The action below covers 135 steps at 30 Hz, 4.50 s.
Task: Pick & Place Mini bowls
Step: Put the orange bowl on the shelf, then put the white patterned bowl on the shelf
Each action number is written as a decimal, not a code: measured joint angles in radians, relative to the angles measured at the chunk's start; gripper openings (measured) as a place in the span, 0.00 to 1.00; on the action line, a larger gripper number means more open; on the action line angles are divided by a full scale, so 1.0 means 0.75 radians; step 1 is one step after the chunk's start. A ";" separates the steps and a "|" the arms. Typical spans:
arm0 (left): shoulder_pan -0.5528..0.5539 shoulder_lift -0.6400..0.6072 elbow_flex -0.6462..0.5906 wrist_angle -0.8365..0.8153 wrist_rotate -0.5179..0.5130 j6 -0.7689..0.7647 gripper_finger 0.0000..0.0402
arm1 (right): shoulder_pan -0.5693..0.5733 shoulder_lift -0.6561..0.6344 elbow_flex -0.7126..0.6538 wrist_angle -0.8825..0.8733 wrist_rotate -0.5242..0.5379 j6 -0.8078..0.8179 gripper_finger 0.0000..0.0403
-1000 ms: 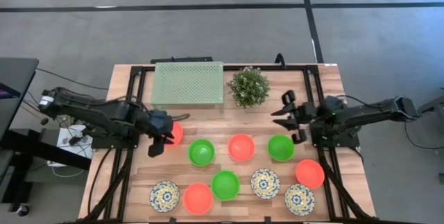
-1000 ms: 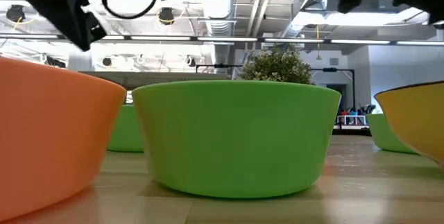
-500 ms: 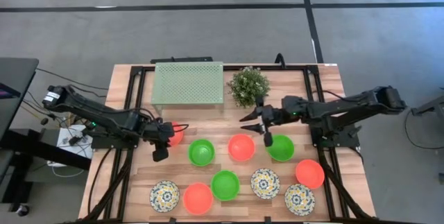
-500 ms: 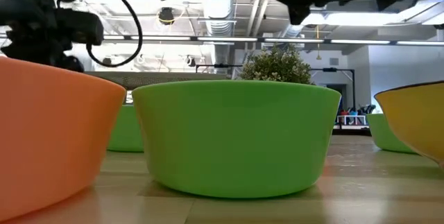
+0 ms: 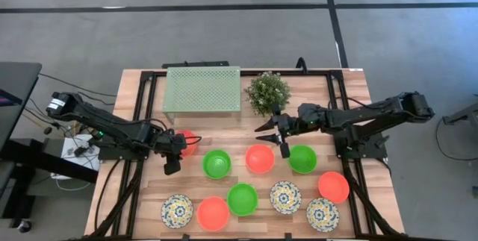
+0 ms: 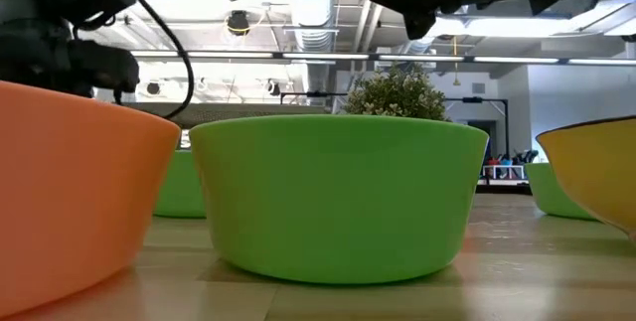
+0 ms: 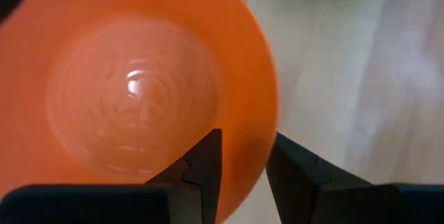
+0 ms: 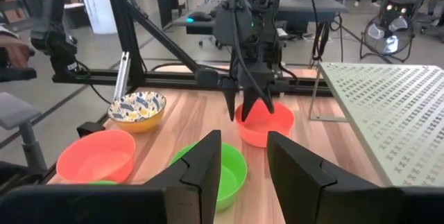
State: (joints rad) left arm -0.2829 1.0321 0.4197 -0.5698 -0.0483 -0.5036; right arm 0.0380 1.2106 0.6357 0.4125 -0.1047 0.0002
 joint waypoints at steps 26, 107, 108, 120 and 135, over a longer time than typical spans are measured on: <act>-0.078 -0.001 0.612 -0.481 -0.450 0.297 0.02 | 0.000 0.000 0.000 -0.001 0.000 0.000 0.28; 0.289 -0.225 0.694 -0.234 -0.171 0.613 0.30 | 0.081 0.454 0.396 -0.233 -0.002 -0.049 0.28; 0.244 -0.243 0.662 -0.197 -0.151 0.580 0.30 | 0.092 0.482 0.427 -0.245 -0.001 -0.049 0.28; -0.120 -0.262 0.341 0.228 -0.168 0.514 0.28 | 0.283 0.669 0.692 -0.424 0.009 -0.048 0.28; -0.127 -0.247 0.328 0.248 -0.179 0.522 0.28 | 0.598 0.655 0.832 -1.025 -0.027 0.672 0.28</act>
State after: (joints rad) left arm -0.3782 0.8471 0.6659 -0.3836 -0.1825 -0.1120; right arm 0.4863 1.7017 1.2594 -0.3566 -0.1246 0.5040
